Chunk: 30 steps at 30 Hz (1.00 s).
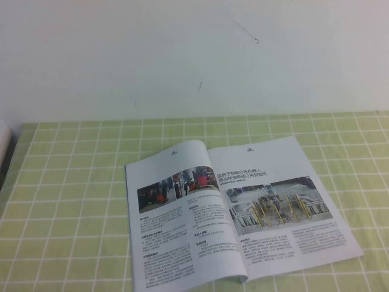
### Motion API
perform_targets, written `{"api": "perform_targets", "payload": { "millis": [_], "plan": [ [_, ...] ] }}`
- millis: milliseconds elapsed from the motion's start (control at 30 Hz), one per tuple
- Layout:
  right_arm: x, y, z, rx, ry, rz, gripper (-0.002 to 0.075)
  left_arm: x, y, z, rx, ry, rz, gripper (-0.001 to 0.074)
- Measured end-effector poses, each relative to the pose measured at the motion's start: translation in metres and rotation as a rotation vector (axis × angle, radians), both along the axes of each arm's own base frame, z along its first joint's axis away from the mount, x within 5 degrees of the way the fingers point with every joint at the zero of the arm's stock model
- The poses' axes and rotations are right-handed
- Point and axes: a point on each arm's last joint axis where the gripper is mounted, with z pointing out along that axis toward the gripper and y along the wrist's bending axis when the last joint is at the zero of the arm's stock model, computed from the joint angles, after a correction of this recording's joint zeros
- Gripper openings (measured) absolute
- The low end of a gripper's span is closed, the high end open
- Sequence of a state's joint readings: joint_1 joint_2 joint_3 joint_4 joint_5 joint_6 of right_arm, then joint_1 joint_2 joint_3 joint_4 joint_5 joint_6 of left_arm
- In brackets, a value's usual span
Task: Close book
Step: 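Close the open booklet and leave it lying on the table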
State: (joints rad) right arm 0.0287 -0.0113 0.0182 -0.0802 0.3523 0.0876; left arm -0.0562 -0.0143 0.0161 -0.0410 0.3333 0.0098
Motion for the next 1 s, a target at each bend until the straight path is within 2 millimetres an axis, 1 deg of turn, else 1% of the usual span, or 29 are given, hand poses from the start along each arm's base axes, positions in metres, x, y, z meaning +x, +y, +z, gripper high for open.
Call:
{"api": "perform_targets", "payload": {
  "millis": [900, 1000],
  "plan": [
    [0.0000, 0.0000, 0.0000, 0.000, 0.000, 0.000, -0.0003, 0.0000, 0.0000, 0.0000, 0.000, 0.000, 0.000, -0.0004],
    [0.0000, -0.0001, 0.0000, -0.002, 0.000, 0.000, -0.0003, 0.0000, 0.0008, 0.0000, 0.025, -0.001, 0.001, -0.0004]
  ]
}}
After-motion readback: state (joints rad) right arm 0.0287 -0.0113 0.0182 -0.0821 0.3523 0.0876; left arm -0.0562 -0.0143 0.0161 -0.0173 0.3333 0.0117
